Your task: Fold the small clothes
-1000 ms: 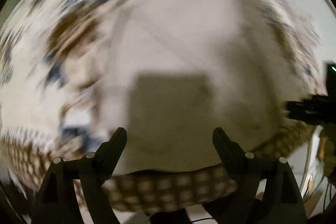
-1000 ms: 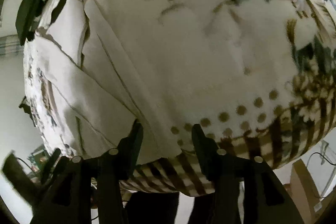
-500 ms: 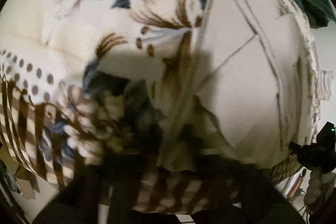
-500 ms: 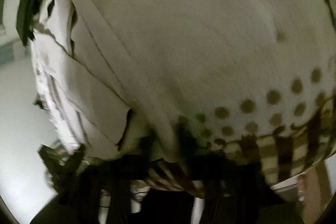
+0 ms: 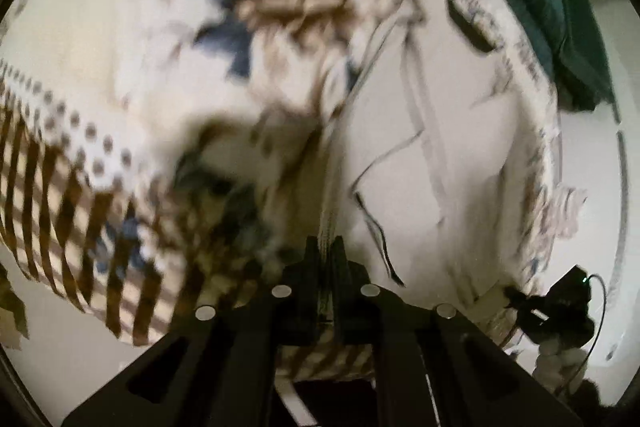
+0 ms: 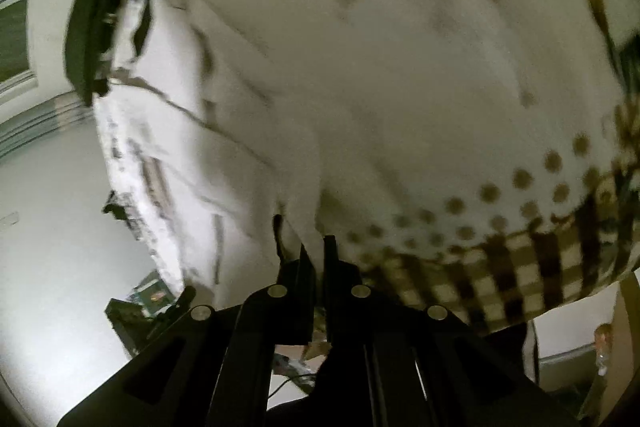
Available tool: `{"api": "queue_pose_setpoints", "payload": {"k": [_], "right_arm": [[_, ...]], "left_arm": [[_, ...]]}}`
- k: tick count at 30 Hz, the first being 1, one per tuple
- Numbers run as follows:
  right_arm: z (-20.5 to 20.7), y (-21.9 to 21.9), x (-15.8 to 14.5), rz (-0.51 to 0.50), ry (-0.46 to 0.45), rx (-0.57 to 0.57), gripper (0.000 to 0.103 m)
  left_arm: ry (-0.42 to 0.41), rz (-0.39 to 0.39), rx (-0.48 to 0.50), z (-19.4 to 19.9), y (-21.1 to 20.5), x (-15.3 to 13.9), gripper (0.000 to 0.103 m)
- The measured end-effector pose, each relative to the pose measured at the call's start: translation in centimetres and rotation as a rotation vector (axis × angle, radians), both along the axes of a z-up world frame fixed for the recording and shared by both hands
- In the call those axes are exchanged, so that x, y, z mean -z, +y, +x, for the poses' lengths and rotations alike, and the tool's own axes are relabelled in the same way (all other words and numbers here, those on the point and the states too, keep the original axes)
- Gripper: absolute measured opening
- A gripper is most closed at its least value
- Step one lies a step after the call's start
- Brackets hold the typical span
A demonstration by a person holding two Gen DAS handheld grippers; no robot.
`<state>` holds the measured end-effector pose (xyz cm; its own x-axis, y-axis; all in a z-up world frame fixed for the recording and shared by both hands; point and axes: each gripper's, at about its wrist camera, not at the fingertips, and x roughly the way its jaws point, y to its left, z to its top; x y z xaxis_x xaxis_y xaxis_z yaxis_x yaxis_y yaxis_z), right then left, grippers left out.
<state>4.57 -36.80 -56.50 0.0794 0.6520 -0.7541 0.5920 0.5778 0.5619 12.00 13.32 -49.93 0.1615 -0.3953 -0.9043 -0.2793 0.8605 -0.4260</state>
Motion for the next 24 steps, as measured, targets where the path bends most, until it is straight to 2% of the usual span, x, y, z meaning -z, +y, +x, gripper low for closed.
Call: {"api": "queue_pose_setpoints", "payload": {"k": [4,7,9,10,11,12,13,15,19,21,22,24], "right_arm": [[5.0,-0.2,-2.4,0.037,-0.071,0.018,0.003],[11.1,-0.5,-3.4,0.017,-0.15,0.021,0.003],[14.8,-0.6,-3.4,-0.012,-0.188,0.044,0.005],[16.9,-0.6,-3.1,0.003,-0.215,0.05,0.006],[18.6,-0.6,-2.6,0.028,-0.227,0.035,0.011],[20.0,-0.5,-2.2,0.022,-0.221,0.022,0.029],[21.0,-0.7,-2.3,-0.027,-0.228,0.014,0.048],[21.4,-1.1,-2.9,-0.093,-0.259,-0.003,0.056],[21.3,-1.1,-2.9,-0.146,-0.265,-0.061,0.056],[21.2,-1.0,-1.9,-0.162,-0.239,-0.094,0.056],[20.8,-1.3,-1.3,-0.167,-0.229,-0.106,0.056],[21.0,-1.1,0.1,-0.23,-0.175,-0.144,0.056]], "left_arm": [[-0.112,-0.006,-0.012,4.9,-0.6,-2.4,0.003],[-0.164,-0.006,-0.036,11.5,-1.8,-1.8,0.008],[-0.16,0.021,-0.059,15.5,-3.0,-1.0,0.009],[-0.168,0.036,-0.067,16.9,-2.9,-0.6,0.016],[-0.174,0.055,-0.071,17.8,-2.7,-0.6,0.022],[-0.177,0.072,-0.074,18.5,-2.5,-0.5,0.038],[-0.189,0.075,-0.086,18.9,-2.0,-0.4,0.049],[-0.204,0.063,-0.102,18.8,-1.2,-0.2,0.054],[-0.146,0.077,-0.073,18.7,-1.2,2.3,0.055],[-0.118,0.081,-0.038,18.8,-1.7,3.8,0.055],[-0.089,0.111,-0.018,19.3,-2.2,4.6,0.055],[-0.081,0.109,-0.01,19.9,-2.4,4.9,0.055]]}}
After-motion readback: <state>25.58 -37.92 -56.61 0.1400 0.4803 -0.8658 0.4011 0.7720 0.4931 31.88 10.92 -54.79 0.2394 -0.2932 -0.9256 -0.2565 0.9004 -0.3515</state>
